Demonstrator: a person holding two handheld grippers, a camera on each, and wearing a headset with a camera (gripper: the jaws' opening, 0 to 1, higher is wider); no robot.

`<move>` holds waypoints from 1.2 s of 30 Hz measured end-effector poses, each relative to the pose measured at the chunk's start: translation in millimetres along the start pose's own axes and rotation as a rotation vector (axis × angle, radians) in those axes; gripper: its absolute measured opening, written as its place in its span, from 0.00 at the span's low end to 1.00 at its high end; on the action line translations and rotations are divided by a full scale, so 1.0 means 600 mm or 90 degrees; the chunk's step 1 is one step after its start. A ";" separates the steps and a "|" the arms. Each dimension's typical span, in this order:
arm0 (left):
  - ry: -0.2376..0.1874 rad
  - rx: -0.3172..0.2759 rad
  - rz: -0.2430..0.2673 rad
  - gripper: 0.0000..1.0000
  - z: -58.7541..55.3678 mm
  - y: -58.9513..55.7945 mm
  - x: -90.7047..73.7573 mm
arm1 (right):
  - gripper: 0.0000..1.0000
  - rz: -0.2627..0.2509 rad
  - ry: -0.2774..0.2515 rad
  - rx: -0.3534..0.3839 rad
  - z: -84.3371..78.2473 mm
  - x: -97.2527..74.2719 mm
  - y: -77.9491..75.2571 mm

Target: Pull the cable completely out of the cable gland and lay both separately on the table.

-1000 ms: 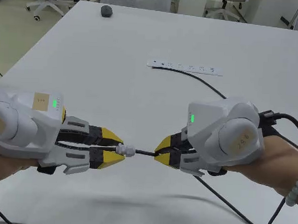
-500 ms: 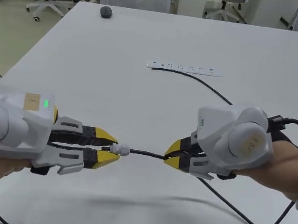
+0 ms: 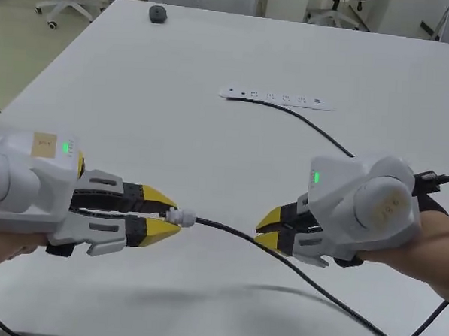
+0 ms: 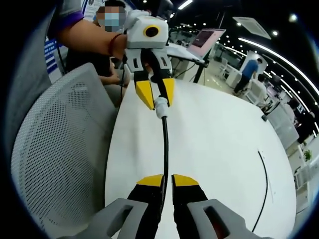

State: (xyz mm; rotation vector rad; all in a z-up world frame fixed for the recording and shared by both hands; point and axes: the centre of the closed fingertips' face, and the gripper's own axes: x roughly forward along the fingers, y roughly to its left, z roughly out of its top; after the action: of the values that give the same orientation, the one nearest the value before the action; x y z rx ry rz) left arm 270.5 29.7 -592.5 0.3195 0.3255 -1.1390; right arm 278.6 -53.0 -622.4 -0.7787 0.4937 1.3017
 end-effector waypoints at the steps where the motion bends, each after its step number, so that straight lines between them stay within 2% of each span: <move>1: 0.000 0.000 0.000 0.15 0.000 0.000 0.000 | 0.05 0.002 -0.002 0.003 0.000 -0.002 0.001; 5: 0.001 0.001 0.001 0.15 0.000 0.001 0.000 | 0.05 0.000 -0.013 0.016 0.006 -0.007 0.002; 10: -0.001 0.006 -0.003 0.15 0.004 -0.001 0.003 | 0.05 -0.007 -0.049 0.018 0.042 -0.007 0.001; 22: -0.006 0.014 -0.012 0.15 0.012 -0.006 0.003 | 0.05 0.011 -0.079 -0.015 0.100 0.028 0.010; 31: -0.011 0.014 -0.015 0.15 0.017 -0.007 0.007 | 0.04 0.020 -0.082 -0.024 0.110 0.037 0.013; 36: -0.012 0.015 -0.018 0.15 0.020 -0.008 0.012 | 0.00 0.020 -0.080 -0.037 0.109 0.038 0.012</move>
State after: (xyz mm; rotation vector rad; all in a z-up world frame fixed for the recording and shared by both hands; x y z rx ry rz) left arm 269.6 17.1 -585.0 0.3250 0.3008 -1.1742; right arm 270.1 11.3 -597.1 -0.7346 0.3702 1.3898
